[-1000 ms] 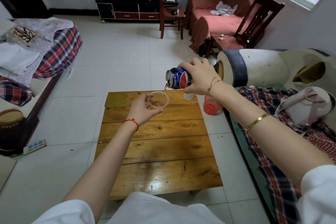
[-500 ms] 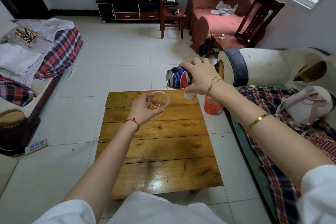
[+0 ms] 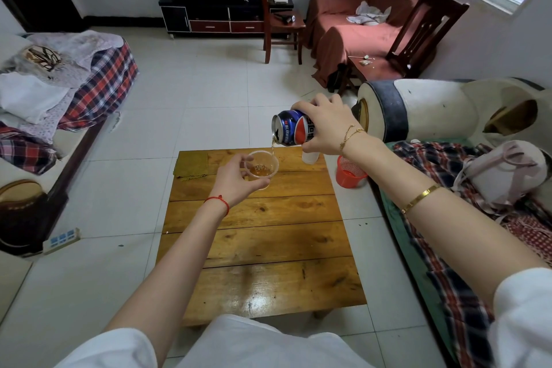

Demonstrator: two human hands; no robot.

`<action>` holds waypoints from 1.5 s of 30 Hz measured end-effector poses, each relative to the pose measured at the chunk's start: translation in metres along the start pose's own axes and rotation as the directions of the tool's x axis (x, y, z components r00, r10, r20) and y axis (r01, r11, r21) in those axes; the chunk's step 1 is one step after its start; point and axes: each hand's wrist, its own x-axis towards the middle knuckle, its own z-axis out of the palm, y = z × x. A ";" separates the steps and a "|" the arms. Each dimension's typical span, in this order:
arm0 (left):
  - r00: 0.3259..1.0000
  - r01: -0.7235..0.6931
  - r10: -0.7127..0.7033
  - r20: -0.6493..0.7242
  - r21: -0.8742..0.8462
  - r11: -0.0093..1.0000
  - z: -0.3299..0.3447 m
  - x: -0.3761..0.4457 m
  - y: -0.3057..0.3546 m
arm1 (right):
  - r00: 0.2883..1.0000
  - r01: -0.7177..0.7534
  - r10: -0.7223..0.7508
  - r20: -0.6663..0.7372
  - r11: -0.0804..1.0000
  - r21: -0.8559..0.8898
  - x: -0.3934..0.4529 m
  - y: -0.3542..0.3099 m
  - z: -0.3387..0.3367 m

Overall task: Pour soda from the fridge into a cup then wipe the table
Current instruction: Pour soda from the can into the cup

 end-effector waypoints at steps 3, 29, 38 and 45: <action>1.000 0.000 0.000 -0.003 -0.002 1.000 0.000 -0.001 0.001 | 1.000 -0.001 0.001 -0.001 1.000 -0.006 -0.001 0.000 0.000; 1.000 -0.005 0.005 -0.010 -0.024 1.000 0.001 -0.003 0.006 | 1.000 0.002 -0.002 -0.018 1.000 -0.004 0.001 -0.001 -0.004; 1.000 -0.002 0.002 -0.007 -0.025 1.000 0.003 -0.002 0.009 | 1.000 0.003 -0.004 -0.021 1.000 -0.011 0.001 0.001 -0.005; 1.000 -0.002 0.002 -0.009 -0.027 1.000 0.005 -0.004 0.010 | 1.000 0.013 -0.013 -0.024 1.000 -0.011 0.002 0.001 -0.006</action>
